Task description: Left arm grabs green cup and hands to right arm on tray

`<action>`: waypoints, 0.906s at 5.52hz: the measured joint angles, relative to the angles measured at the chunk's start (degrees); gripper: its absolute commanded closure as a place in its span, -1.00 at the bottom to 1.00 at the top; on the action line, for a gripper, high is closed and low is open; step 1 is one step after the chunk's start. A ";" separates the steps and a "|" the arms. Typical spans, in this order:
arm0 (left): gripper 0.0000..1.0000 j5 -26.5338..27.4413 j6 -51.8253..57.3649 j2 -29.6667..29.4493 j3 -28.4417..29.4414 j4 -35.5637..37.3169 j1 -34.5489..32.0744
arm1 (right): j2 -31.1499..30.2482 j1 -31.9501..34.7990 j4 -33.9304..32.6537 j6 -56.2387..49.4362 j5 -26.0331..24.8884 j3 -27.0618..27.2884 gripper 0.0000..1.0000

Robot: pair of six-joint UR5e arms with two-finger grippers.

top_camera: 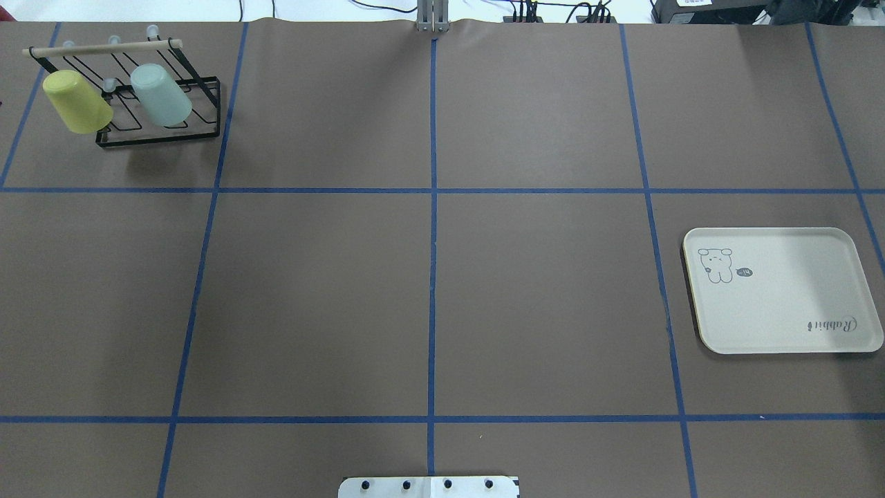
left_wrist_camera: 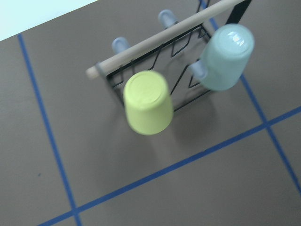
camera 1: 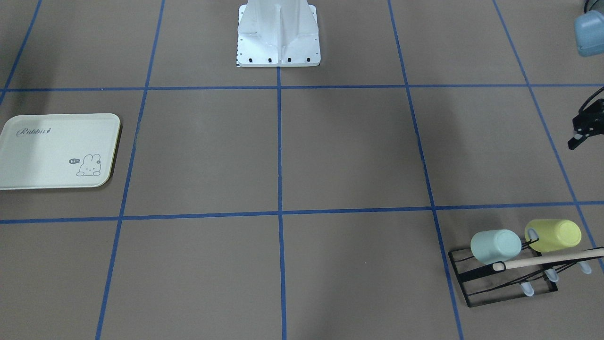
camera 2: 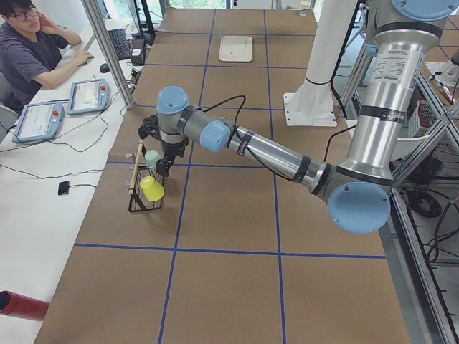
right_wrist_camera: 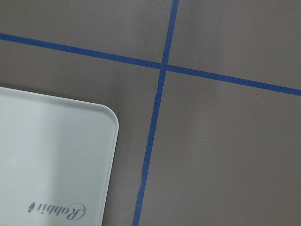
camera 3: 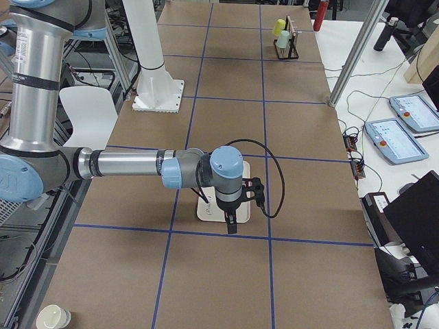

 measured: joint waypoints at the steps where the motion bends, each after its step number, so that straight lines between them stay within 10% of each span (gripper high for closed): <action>1: -1.00 0.06 -5.35 -2.83 2.22 -0.61 1.73 | 0.01 -0.12 -0.02 0.03 -0.02 -0.05 -1.00; 5: -1.00 2.75 -14.87 -6.51 13.07 -17.50 6.76 | 0.02 -0.36 0.04 0.08 0.16 -0.16 -1.00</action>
